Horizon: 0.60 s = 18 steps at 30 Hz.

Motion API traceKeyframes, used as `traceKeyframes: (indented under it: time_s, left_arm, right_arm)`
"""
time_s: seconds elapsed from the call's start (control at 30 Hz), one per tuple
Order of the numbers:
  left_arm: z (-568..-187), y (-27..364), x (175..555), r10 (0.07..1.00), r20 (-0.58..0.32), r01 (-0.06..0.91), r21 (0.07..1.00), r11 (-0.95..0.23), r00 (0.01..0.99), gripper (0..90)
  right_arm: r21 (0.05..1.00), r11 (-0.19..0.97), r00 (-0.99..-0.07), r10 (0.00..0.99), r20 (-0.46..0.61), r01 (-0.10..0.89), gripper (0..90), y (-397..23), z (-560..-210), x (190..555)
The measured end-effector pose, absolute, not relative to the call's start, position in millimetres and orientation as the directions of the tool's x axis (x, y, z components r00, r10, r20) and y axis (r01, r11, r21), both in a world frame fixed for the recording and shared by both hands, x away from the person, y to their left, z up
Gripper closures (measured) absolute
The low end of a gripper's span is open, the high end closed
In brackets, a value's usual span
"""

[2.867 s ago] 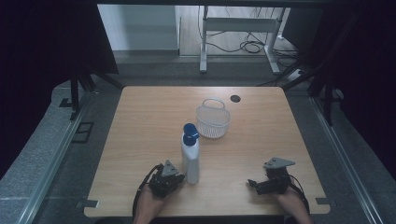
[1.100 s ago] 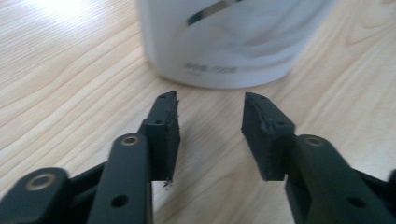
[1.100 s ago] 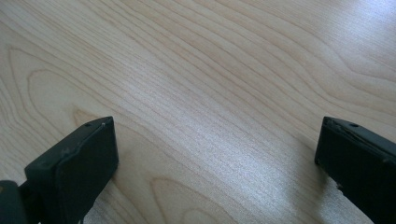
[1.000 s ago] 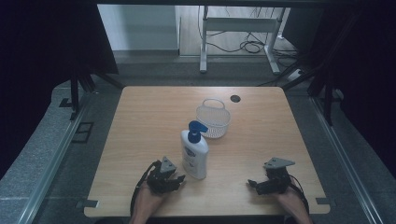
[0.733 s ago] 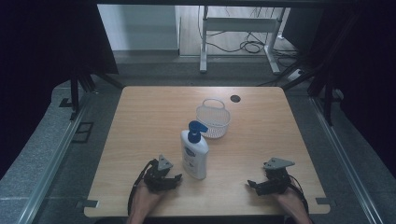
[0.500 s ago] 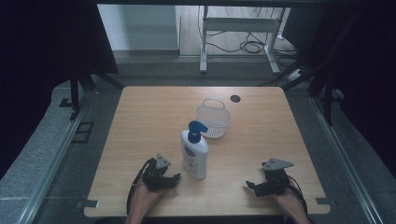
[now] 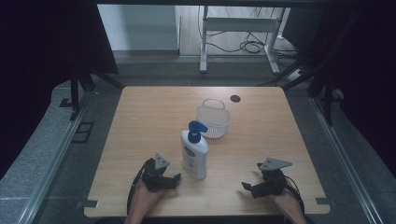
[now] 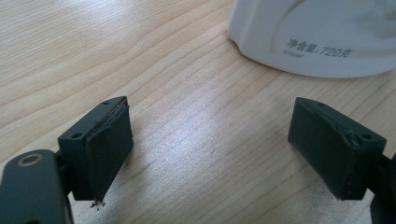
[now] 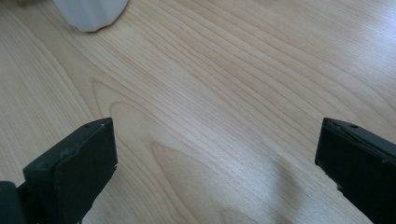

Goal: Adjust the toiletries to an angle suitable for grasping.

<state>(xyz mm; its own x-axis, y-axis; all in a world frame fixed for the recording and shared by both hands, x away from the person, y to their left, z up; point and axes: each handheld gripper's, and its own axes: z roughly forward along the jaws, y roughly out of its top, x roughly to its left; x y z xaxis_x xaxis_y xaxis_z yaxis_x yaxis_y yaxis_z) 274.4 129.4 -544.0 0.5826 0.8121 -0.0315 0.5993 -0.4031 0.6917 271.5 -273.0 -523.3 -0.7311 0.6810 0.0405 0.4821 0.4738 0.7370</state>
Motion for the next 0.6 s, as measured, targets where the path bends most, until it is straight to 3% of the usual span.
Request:
traceKeyframes:
  time_s: [0.6]
  left_arm:
    - [-544, 130, 274, 0.811, -0.028, 0.600, 0.688, -0.409, 0.584, 13.2]
  right_arm:
    - [0.785, 0.430, -0.785, 0.609, 0.113, 0.446, 0.0, -251, -502, 267]
